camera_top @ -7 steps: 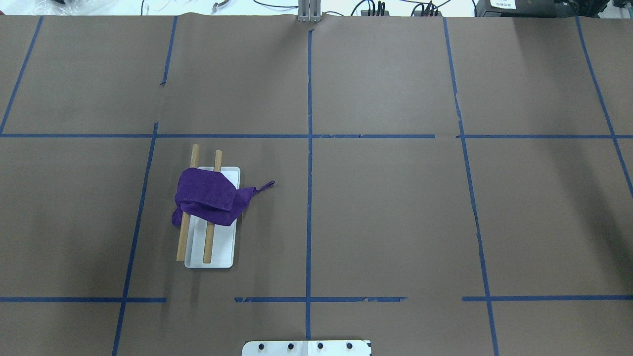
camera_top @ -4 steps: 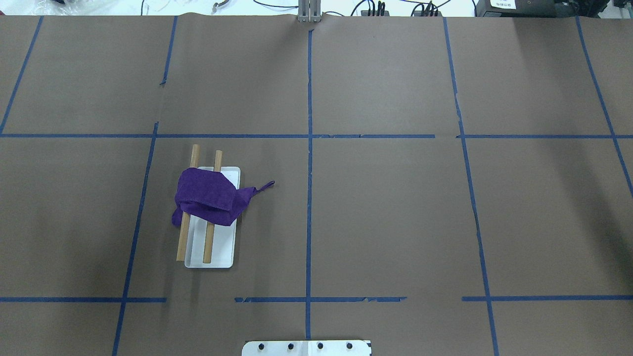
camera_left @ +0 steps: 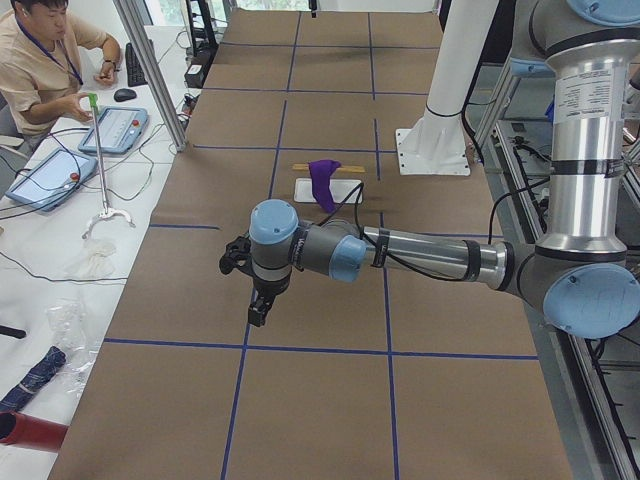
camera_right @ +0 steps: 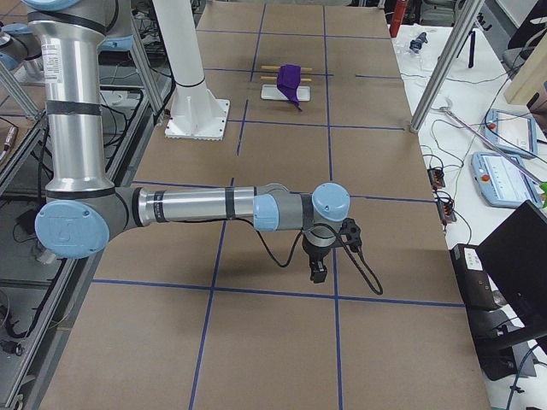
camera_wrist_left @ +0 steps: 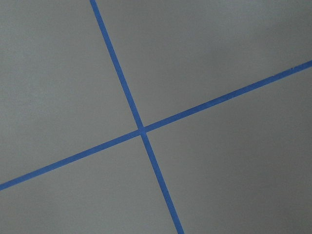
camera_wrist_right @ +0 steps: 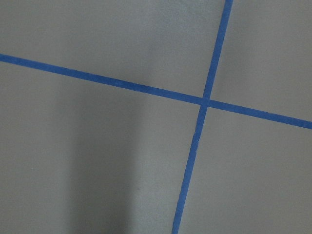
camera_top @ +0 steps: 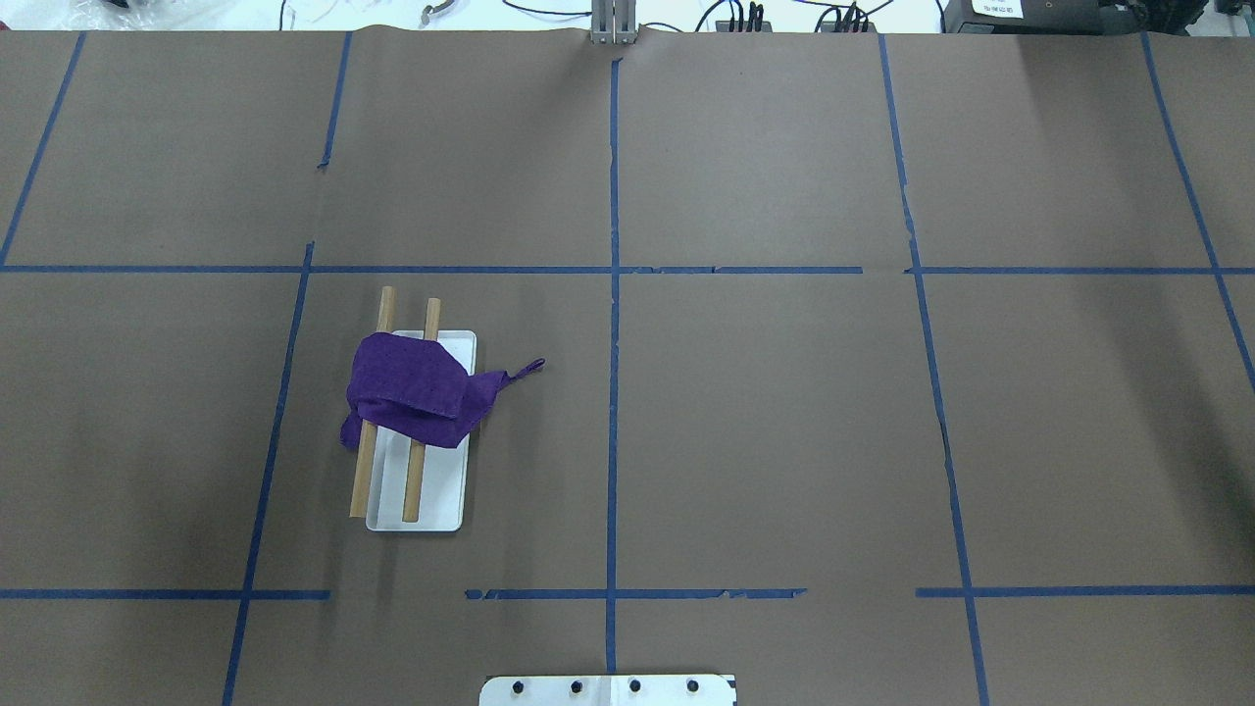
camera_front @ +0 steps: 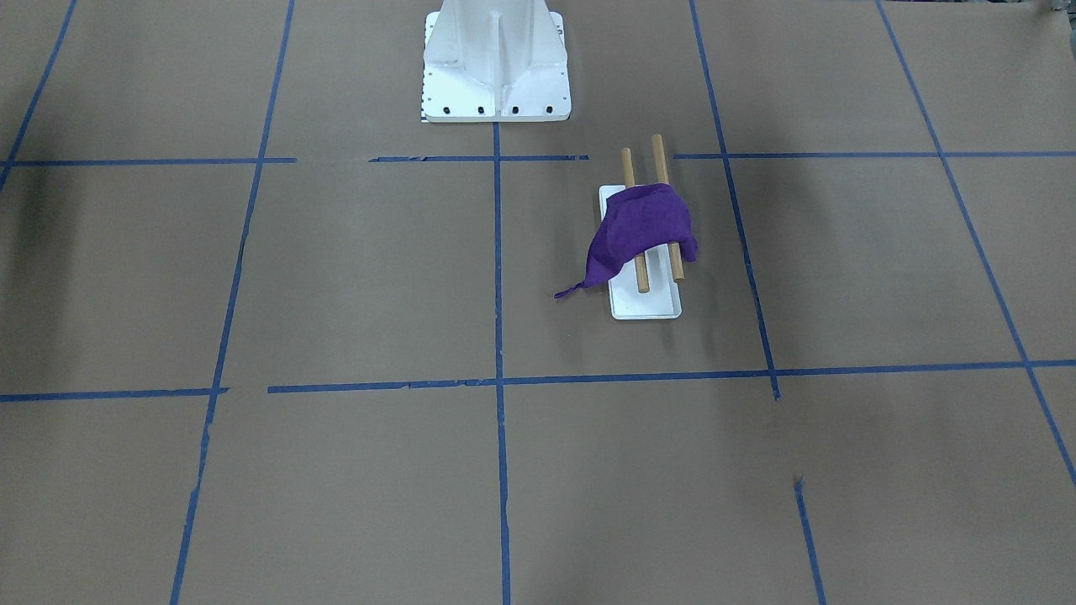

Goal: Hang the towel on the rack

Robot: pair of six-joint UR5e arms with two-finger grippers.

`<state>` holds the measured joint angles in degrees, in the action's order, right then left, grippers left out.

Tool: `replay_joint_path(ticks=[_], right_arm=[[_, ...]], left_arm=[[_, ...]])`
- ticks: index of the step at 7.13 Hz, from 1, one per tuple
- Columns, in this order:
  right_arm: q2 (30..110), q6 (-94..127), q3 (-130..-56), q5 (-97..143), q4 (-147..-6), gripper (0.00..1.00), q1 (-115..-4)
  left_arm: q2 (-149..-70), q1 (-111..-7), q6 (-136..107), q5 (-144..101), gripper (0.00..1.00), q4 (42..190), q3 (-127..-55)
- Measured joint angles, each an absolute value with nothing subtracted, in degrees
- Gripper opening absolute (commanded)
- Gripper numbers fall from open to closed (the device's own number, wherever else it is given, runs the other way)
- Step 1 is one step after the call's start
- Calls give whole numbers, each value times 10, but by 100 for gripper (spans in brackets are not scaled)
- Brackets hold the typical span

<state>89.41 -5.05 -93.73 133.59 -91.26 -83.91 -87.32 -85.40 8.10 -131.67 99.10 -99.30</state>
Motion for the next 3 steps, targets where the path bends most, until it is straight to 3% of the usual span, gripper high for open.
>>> replay_joint_path(ticks=[3], right_arm=[[886, -48, -934, 1343, -913, 100, -840]], left_arm=[[-911, -820, 76, -1314, 100, 985, -962]])
